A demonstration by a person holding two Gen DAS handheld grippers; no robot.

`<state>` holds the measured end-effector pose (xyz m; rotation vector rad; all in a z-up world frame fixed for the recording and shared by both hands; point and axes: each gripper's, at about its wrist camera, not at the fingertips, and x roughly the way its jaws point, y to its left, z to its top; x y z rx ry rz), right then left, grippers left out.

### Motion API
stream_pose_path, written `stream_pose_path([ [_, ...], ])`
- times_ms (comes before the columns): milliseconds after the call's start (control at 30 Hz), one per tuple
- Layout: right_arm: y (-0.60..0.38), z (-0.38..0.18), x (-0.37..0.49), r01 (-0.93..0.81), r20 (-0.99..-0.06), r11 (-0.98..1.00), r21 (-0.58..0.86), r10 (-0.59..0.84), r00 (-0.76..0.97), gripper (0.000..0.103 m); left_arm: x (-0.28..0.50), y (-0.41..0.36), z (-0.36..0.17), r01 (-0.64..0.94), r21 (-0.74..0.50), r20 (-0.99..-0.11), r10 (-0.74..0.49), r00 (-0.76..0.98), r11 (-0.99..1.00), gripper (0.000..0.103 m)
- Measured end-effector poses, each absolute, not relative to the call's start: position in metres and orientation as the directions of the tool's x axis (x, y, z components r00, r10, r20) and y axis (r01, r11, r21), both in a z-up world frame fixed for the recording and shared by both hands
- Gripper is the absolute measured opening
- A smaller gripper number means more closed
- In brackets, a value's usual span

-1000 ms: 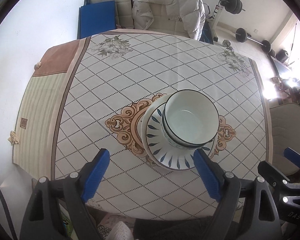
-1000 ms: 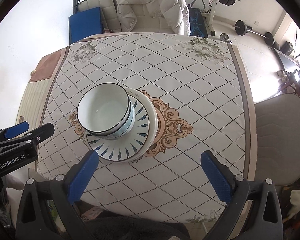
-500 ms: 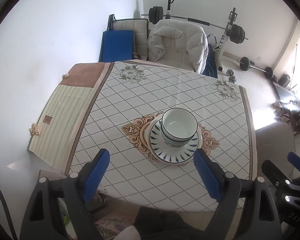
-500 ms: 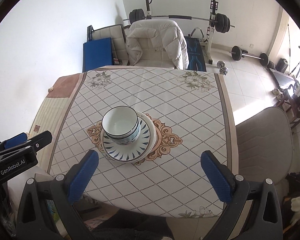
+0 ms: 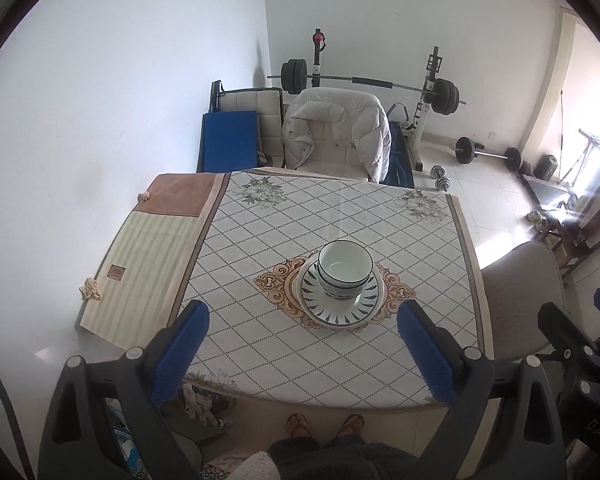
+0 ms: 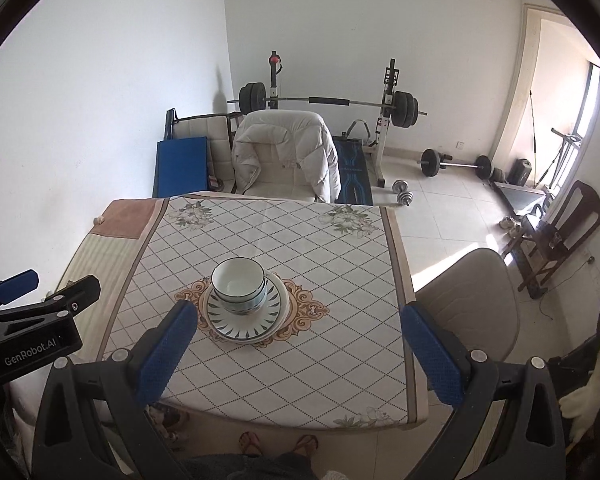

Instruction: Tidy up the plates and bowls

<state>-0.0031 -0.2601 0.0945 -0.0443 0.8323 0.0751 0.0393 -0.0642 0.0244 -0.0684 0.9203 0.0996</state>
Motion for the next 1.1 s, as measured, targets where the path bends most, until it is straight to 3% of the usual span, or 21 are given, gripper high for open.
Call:
stream_pose_path([
  [1100, -0.246, 0.116, -0.043, 0.012, -0.73, 0.997, -0.073, -0.061, 0.681, 0.103, 0.009, -0.056, 0.038, -0.074, -0.001, -0.779, 0.045, 0.626, 0.997, 0.096],
])
